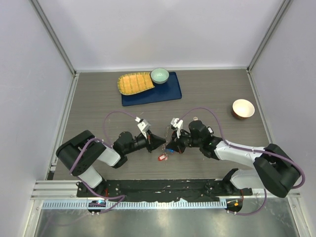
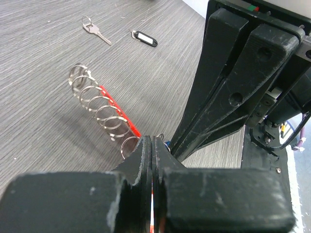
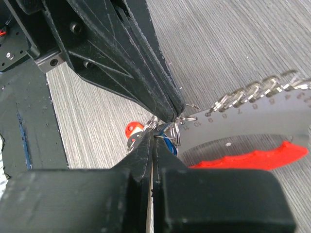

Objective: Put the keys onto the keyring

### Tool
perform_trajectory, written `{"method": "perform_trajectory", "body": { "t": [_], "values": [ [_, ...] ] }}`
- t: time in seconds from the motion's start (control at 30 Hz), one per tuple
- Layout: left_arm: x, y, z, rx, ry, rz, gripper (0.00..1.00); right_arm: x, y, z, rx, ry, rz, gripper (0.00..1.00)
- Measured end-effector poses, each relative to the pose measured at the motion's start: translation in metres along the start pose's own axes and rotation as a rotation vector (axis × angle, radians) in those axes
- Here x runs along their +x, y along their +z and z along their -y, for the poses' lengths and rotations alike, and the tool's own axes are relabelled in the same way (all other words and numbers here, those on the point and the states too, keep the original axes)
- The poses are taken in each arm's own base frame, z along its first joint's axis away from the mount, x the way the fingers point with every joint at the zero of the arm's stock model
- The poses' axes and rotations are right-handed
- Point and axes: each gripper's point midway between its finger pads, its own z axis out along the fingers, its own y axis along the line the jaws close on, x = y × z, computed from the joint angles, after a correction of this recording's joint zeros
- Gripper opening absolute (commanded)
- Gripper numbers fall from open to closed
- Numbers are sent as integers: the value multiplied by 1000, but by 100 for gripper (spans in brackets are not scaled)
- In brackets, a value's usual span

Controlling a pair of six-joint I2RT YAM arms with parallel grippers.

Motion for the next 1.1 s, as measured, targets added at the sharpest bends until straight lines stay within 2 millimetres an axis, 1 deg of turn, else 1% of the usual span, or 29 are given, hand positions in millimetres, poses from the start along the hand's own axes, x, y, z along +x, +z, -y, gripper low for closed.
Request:
{"method": "perform_trajectory", "body": {
  "t": [0.07,0.1,0.13,0.2,0.23,0.3,0.37,0.4,0.53,0.6,0.73,0.8,0.9,1.1],
  "values": [
    [0,0,-1,-6,1,3,0,0,3,-1,-5,6,-3,4],
    [-1,0,-2,-11,1,4,0,0,4,-1,-6,9,-5,6],
    [-1,0,-2,-15,2,6,0,0,4,-1,-5,11,-5,12],
    [-1,0,-4,-23,4,8,0,0,4,0,2,19,-5,18],
    [-1,0,-4,-26,6,9,0,0,4,0,4,21,-5,24],
    [0,0,-4,-30,6,8,0,-1,2,-2,13,22,-9,29],
    [2,0,-2,-26,6,3,0,-4,-4,-1,39,17,-7,37],
    [3,0,-2,-25,5,1,0,-5,-7,-1,51,14,-4,38],
    [6,-1,0,-18,7,-7,0,-19,-24,6,115,3,33,41],
    [7,-2,1,-16,8,-10,0,-26,-31,14,145,9,54,41],
    [9,-3,1,-14,17,-16,0,-29,-37,30,179,31,65,41],
    [9,-3,1,-12,22,-17,0,-25,-35,34,168,48,56,41],
    [9,-3,1,-10,26,-18,0,-22,-28,34,125,67,50,41],
    [10,-3,1,-10,26,-19,0,-13,-13,25,13,75,35,39]
  ]
}}
